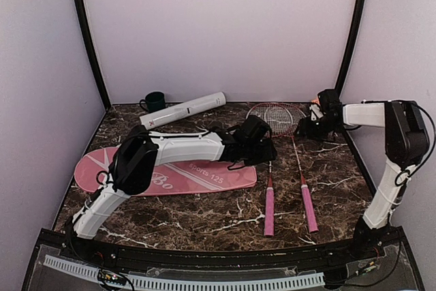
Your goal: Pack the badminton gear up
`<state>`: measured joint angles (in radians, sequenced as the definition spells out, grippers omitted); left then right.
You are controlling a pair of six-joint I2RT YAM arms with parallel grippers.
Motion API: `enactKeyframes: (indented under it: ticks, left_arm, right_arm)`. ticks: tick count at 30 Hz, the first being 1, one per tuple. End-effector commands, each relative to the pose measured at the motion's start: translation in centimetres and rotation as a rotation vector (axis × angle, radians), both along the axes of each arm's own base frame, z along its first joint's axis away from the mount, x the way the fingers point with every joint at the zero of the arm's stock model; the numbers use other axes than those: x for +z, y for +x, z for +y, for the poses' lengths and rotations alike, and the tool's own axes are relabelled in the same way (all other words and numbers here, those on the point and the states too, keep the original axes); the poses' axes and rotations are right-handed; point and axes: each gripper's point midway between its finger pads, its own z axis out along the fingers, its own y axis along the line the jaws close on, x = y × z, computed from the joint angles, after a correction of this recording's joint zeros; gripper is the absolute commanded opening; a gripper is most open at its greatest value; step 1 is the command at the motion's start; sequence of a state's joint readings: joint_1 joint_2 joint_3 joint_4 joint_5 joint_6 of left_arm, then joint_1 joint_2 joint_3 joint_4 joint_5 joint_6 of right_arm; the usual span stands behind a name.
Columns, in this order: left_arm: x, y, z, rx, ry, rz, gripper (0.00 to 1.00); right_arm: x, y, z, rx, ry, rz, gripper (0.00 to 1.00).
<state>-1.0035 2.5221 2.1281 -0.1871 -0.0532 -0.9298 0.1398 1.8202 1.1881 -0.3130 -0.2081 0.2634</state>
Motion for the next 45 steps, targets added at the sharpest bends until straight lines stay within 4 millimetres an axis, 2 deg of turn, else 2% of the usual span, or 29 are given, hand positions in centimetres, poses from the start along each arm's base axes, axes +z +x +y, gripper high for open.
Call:
enactKeyframes:
  ticks: [1, 4, 5, 7, 10, 11, 12, 16, 17, 20, 25, 27, 31, 35, 41, 43, 45]
  left_arm:
    - [7.7, -0.4, 0.7, -0.046, -0.039, -0.139, 0.56]
    - [10.7, -0.9, 3.6, -0.042, -0.035, -0.197, 0.74]
    - [11.9, -1.1, 4.8, -0.033, -0.038, -0.219, 0.85]
    - [13.2, -1.4, 7.9, -0.021, -0.023, -0.250, 0.97]
    - [14.0, -1.9, 13.9, 0.030, -0.037, -0.247, 0.99]
    - [14.1, -1.4, 15.5, 0.055, -0.062, -0.237, 0.99]
    - [13.6, -1.7, 18.3, 0.093, -0.076, -0.214, 0.99]
    - [13.1, -1.6, 26.7, 0.287, -0.034, -0.216, 0.99]
    - [12.7, -1.7, 28.4, 0.327, -0.014, -0.201, 0.99]
    - [11.4, -2.1, 32.3, 0.404, -0.004, -0.143, 0.99]
    - [10.0, -3.4, 35.3, 0.438, -0.006, -0.101, 0.99]
    - [9.9, -3.4, 37.1, 0.477, 0.011, -0.106, 0.99]
    - [10.5, -3.9, 39.3, 0.520, 0.028, -0.118, 0.99]
    - [11.0, -4.4, 41.0, 0.555, 0.021, -0.123, 0.99]
    - [11.0, -4.7, 42.3, 0.582, 0.025, -0.131, 0.99]
    - [10.9, -4.8, 42.4, 0.581, 0.030, -0.133, 0.99]
    - [10.9, -4.8, 42.7, 0.586, 0.041, -0.138, 0.97]
  right_arm:
    - [7.6, 1.1, 0.7, 0.021, 0.044, -0.182, 0.67]
    - [10.8, 0.8, 2.6, 0.086, 0.101, -0.269, 0.73]
    - [11.7, 0.7, 3.8, 0.124, 0.111, -0.290, 0.75]
    - [12.4, 0.4, 6.5, 0.213, 0.117, -0.307, 0.77]
    - [12.3, -0.3, 11.0, 0.351, 0.129, -0.300, 0.79]
    - [12.1, -0.5, 12.3, 0.390, 0.132, -0.292, 0.80]
    - [11.7, -0.8, 13.9, 0.433, 0.132, -0.283, 0.80]
    - [10.1, -2.1, 19.9, 0.586, 0.114, -0.258, 0.80]
    - [9.1, -2.5, 21.4, 0.626, 0.109, -0.237, 0.80]
    - [7.7, -4.1, 25.7, 0.751, 0.119, -0.202, 0.80]
    - [5.3, -6.7, 32.5, 0.920, 0.097, -0.162, 0.81]
    - [3.9, -7.3, 34.6, 0.959, 0.080, -0.144, 0.81]
    - [1.7, -7.8, 37.9, 1.001, 0.039, -0.130, 0.83]
    - [-0.5, -7.1, 39.6, 0.981, -0.028, -0.150, 0.85]
    - [-3.2, -8.2, 41.1, 1.025, -0.025, -0.112, 0.84]
    - [-3.6, -8.8, 41.4, 1.045, -0.014, -0.099, 0.77]
    - [-3.6, -9.4, 41.5, 1.063, 0.007, -0.084, 0.65]
